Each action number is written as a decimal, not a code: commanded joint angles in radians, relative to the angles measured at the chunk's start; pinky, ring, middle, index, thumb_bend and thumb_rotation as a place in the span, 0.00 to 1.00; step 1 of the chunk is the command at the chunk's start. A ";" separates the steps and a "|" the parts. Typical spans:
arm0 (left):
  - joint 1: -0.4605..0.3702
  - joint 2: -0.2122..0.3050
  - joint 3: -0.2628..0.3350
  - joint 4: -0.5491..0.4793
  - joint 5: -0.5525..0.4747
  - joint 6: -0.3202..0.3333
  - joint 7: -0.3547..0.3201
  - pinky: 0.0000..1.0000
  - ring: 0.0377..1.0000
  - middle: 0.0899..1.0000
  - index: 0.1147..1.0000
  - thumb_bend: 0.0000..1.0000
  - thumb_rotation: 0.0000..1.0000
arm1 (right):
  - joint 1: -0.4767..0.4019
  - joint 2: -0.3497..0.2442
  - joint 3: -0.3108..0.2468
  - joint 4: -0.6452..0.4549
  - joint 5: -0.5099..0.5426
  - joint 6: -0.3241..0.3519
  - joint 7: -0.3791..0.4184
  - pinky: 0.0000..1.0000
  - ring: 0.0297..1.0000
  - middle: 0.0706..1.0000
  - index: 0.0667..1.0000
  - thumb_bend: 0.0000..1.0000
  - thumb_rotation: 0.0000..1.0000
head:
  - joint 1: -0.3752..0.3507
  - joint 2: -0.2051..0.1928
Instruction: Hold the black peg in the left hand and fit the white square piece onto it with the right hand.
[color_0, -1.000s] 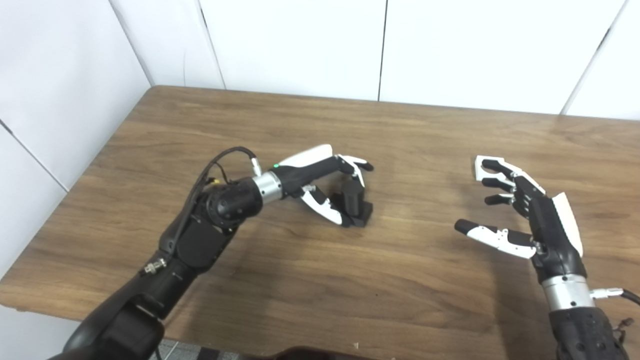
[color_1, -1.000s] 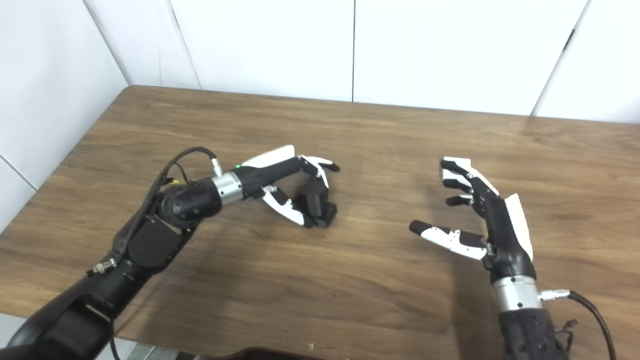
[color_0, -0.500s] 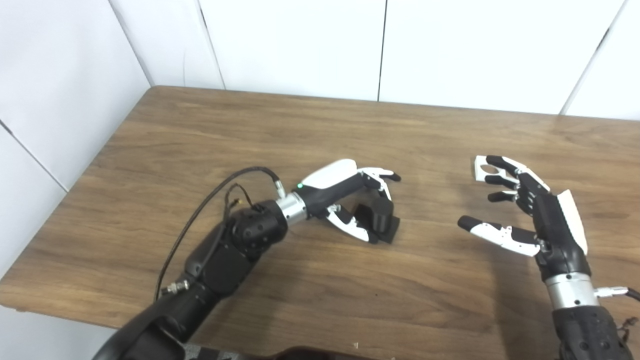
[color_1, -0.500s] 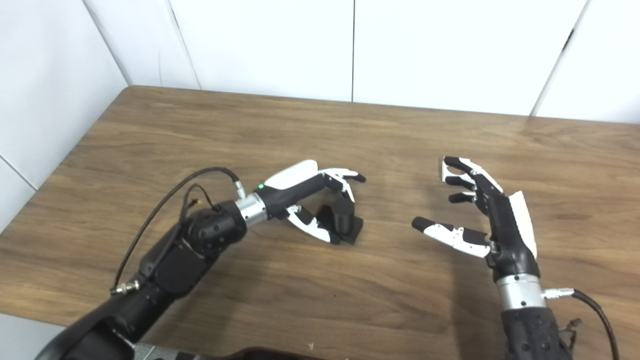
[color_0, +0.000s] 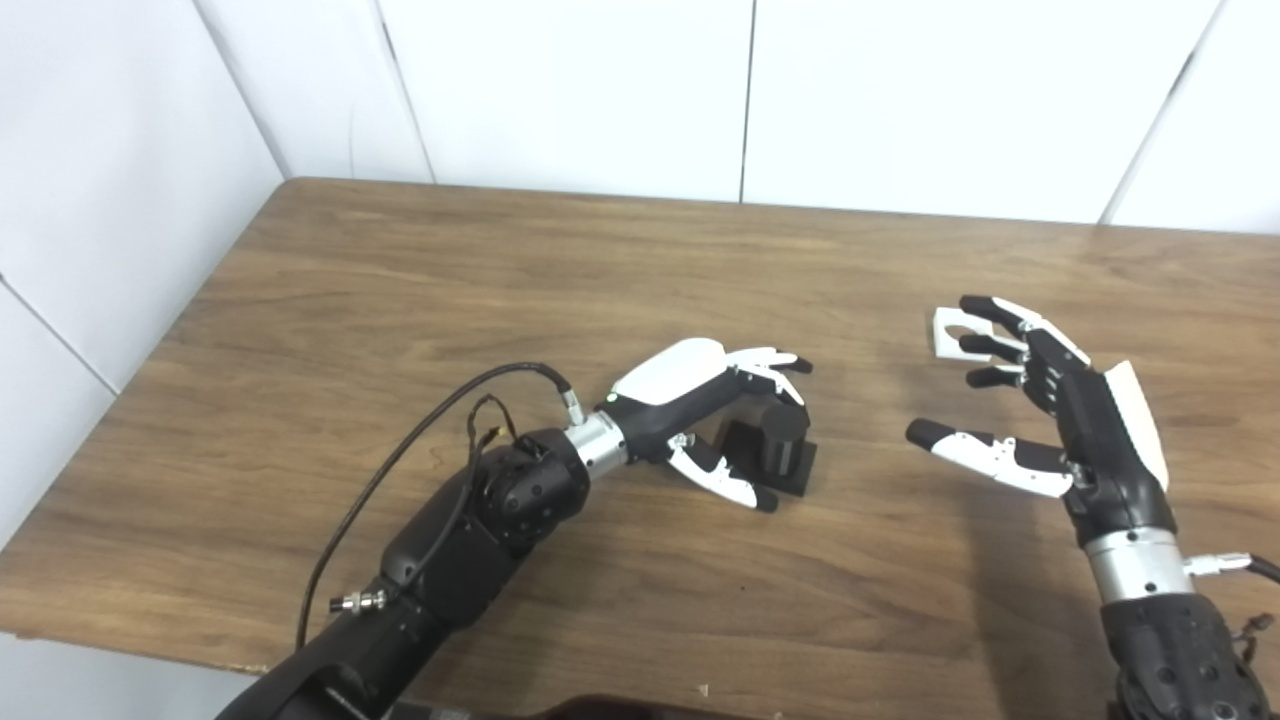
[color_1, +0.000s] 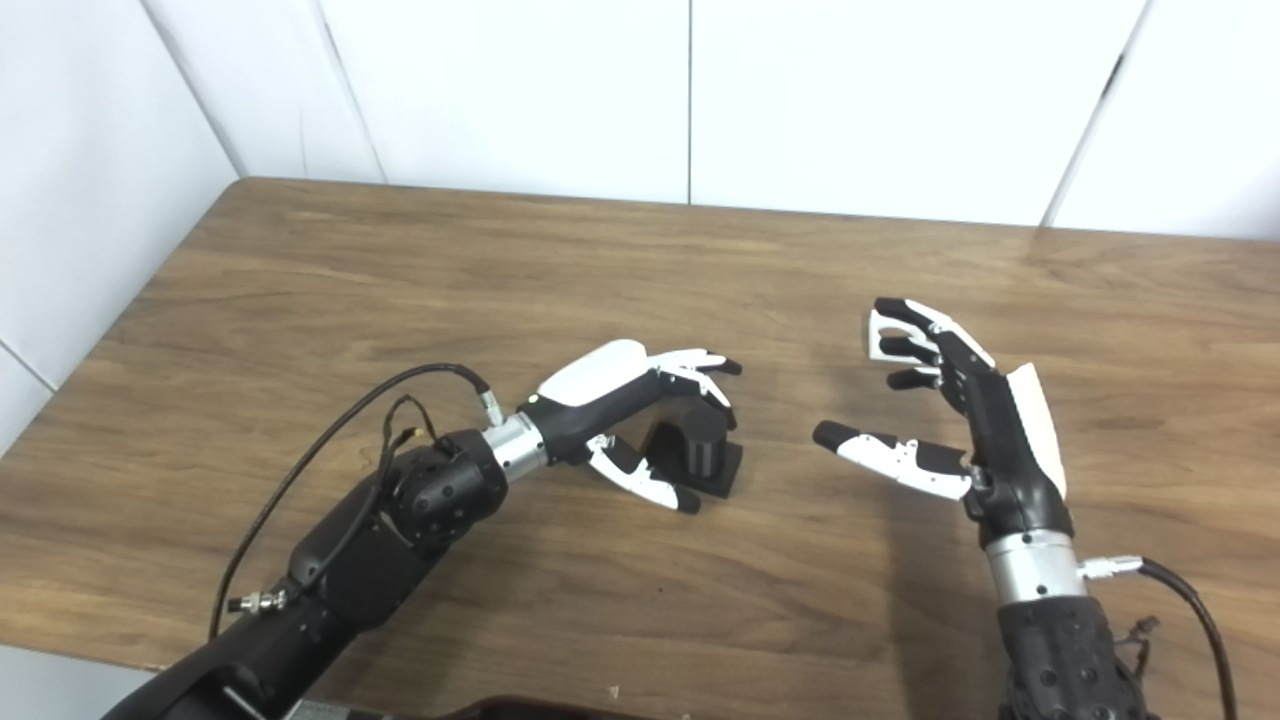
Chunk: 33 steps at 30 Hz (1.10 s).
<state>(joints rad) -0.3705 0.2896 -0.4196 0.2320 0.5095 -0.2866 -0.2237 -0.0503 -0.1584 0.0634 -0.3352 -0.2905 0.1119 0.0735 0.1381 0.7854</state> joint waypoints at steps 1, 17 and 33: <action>0.034 0.010 -0.019 0.053 0.032 0.052 -0.033 0.86 0.93 0.91 0.60 0.95 0.26 | -0.034 0.002 -0.007 -0.045 0.010 0.003 0.000 0.66 0.76 0.85 0.79 0.76 0.31 | -0.003 0.002; 0.045 0.051 0.000 0.039 0.005 0.041 -0.033 0.80 0.93 0.90 0.55 0.93 0.23 | -0.148 -0.109 -0.019 -0.074 -0.069 0.069 0.053 0.64 0.76 0.80 0.74 0.76 0.31 | -0.227 0.019; 0.055 0.065 0.013 0.041 0.007 0.028 -0.012 0.77 0.91 0.90 0.53 0.88 0.26 | -0.356 -0.360 -0.012 0.022 -0.198 0.123 0.188 0.66 0.78 0.81 0.71 0.78 0.28 | -0.279 0.010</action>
<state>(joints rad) -0.3564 0.3109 -0.3954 0.2285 0.4899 -0.2995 -0.1891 -0.3564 -0.4968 0.0533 -0.3087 -0.4714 0.2376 0.2589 -0.1396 0.7946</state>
